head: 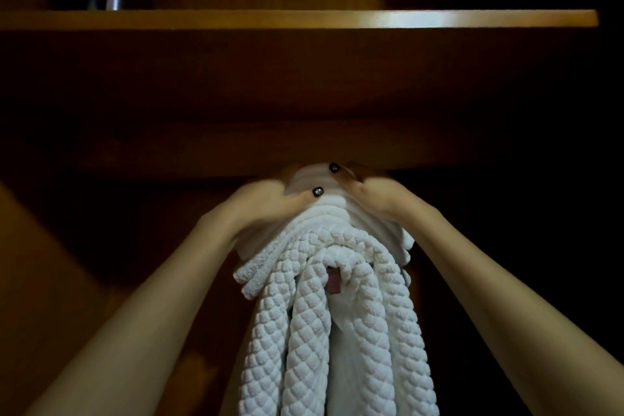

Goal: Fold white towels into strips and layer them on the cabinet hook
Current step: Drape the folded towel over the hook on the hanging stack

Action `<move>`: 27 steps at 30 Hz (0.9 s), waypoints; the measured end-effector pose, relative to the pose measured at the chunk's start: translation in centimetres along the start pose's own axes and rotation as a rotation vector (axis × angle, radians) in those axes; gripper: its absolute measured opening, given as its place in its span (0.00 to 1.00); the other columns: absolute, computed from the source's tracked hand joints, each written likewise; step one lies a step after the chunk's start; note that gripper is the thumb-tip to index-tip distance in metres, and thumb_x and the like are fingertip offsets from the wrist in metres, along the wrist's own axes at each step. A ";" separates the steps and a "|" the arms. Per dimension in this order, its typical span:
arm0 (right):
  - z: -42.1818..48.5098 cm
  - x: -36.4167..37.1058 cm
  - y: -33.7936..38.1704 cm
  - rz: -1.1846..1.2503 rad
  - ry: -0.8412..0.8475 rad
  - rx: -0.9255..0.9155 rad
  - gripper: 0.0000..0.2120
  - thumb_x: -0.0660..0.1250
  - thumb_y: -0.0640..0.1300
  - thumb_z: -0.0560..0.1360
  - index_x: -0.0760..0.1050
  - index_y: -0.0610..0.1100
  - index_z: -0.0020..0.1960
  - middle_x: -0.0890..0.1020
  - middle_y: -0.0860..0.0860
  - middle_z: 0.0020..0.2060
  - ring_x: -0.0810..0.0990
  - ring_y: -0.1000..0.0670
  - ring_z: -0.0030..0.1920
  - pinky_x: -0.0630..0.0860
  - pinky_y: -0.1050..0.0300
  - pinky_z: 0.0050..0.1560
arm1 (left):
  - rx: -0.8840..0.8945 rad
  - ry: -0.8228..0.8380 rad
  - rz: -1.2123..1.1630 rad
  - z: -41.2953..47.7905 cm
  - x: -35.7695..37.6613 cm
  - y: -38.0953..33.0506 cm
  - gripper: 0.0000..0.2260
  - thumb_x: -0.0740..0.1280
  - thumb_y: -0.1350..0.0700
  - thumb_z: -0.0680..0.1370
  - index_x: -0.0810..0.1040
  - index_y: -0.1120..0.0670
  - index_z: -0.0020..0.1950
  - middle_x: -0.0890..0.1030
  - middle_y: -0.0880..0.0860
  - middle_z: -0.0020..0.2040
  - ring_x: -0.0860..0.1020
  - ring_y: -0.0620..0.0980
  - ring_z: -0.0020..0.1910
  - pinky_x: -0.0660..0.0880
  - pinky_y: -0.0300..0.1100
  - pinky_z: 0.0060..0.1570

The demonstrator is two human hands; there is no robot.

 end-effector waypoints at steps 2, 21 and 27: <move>-0.3 -0.1 0.4 -0.002 0.013 0.004 0.39 0.40 0.69 0.78 0.68 0.45 0.74 0.71 0.43 0.72 0.70 0.44 0.70 0.63 0.52 0.69 | 0.020 -0.030 0.006 -0.1 -0.2 0.2 0.36 0.52 0.26 0.71 0.79 0.53 0.59 0.81 0.57 0.57 0.78 0.53 0.46 0.67 0.38 0.36; -20.3 -3.9 7.1 -0.380 -0.100 0.152 0.27 0.61 0.53 0.81 0.59 0.47 0.77 0.66 0.42 0.71 0.65 0.38 0.70 0.65 0.40 0.65 | 0.392 -0.270 -0.140 -14.4 -2.4 -5.6 0.18 0.61 0.48 0.81 0.72 0.50 0.70 0.73 0.50 0.70 0.65 0.52 0.73 0.59 0.61 0.71; -38.8 -4.1 3.3 -0.358 0.038 0.425 0.28 0.62 0.53 0.80 0.59 0.49 0.77 0.63 0.44 0.74 0.61 0.40 0.73 0.64 0.39 0.69 | 0.515 -0.165 -0.301 -25.1 7.3 -12.5 0.16 0.63 0.51 0.81 0.74 0.51 0.69 0.73 0.50 0.70 0.61 0.50 0.76 0.48 0.62 0.73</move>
Point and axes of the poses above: each hand's wrist, its own z-axis towards the middle knuckle, its own x-axis out of the palm, y = z × x, the point moved 1 cm from there along z, towards the middle knuckle
